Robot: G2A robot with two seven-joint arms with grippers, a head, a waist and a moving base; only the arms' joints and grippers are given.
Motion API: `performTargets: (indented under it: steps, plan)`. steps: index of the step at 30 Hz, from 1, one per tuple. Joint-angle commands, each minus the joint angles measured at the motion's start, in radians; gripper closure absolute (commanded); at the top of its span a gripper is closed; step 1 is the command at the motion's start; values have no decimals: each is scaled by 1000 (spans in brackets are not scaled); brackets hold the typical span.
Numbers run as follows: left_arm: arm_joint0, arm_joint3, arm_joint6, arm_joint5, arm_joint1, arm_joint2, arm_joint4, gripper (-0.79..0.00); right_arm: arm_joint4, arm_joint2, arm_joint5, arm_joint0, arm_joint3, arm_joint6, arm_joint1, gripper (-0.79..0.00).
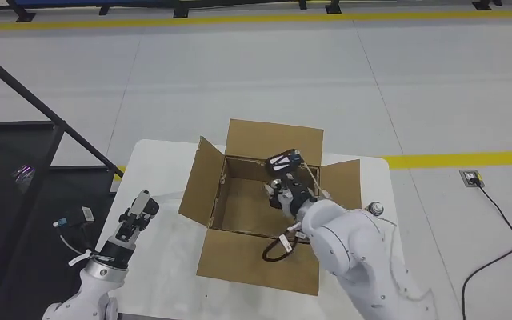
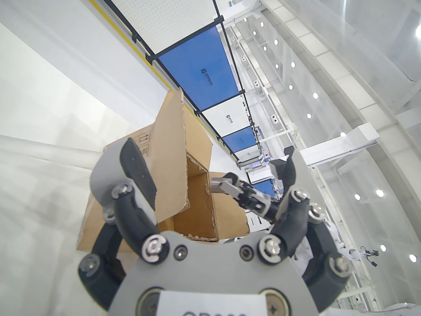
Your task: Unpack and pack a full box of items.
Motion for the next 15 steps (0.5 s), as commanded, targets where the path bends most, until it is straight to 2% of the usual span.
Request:
performTargets:
  steps: [1,4,8,11,15]
  plan:
    - [0,0,0,0,0,0,0,-785,-42,113,8,-79,-121,-8,15,0]
    - [0,0,0,0,0,0,0,-785,-63,259,19,-168,-224,-22,30,0]
    - [0,0,0,0,0,0,0,-785,-70,427,28,-275,-286,-32,42,0]
    - [0,0,0,0,0,0,0,-785,-60,528,32,-343,-271,-38,48,0]
    - [0,0,0,0,0,0,0,-785,-21,584,9,-415,-203,-40,51,0]
